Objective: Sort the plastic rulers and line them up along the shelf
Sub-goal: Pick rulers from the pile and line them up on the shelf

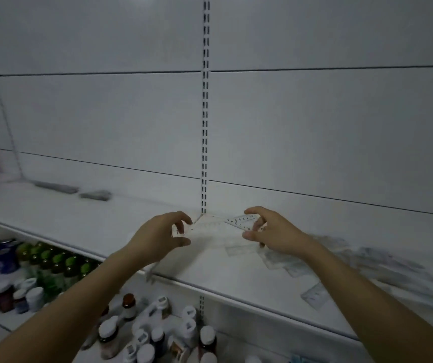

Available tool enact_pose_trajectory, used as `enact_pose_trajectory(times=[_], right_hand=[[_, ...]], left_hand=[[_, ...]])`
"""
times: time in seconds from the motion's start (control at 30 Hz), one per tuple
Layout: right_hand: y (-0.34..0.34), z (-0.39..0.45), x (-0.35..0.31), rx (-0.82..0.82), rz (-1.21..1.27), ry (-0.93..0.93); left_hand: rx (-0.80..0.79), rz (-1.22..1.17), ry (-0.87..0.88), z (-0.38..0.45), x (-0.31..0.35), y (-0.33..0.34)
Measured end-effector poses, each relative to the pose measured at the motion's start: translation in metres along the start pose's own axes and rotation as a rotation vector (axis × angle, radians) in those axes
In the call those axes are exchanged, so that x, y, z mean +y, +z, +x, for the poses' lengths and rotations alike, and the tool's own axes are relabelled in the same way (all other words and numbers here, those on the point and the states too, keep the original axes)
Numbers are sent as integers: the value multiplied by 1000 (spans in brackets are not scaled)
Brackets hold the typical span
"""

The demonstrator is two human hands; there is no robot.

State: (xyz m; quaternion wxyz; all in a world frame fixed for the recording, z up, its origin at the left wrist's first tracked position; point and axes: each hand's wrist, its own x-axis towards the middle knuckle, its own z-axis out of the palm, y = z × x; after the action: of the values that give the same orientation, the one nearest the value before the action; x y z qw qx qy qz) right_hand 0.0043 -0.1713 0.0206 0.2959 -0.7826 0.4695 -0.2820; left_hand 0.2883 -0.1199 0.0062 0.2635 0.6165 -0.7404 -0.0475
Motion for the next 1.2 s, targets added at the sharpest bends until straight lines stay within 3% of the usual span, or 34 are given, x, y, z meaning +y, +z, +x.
enact_pose_trajectory(times=[0.33,0.63,1.2], right_hand=[[179,88,-139,-102,-136,-116],[279,161,-235,-145,-129,-216],[357,352,-282,-44,-77,-208]], left_hand=[[48,13,-183,-80,-184,-105],[132,92,-246,-116,-304,-192],[63,178,-240,12,-462,-245]])
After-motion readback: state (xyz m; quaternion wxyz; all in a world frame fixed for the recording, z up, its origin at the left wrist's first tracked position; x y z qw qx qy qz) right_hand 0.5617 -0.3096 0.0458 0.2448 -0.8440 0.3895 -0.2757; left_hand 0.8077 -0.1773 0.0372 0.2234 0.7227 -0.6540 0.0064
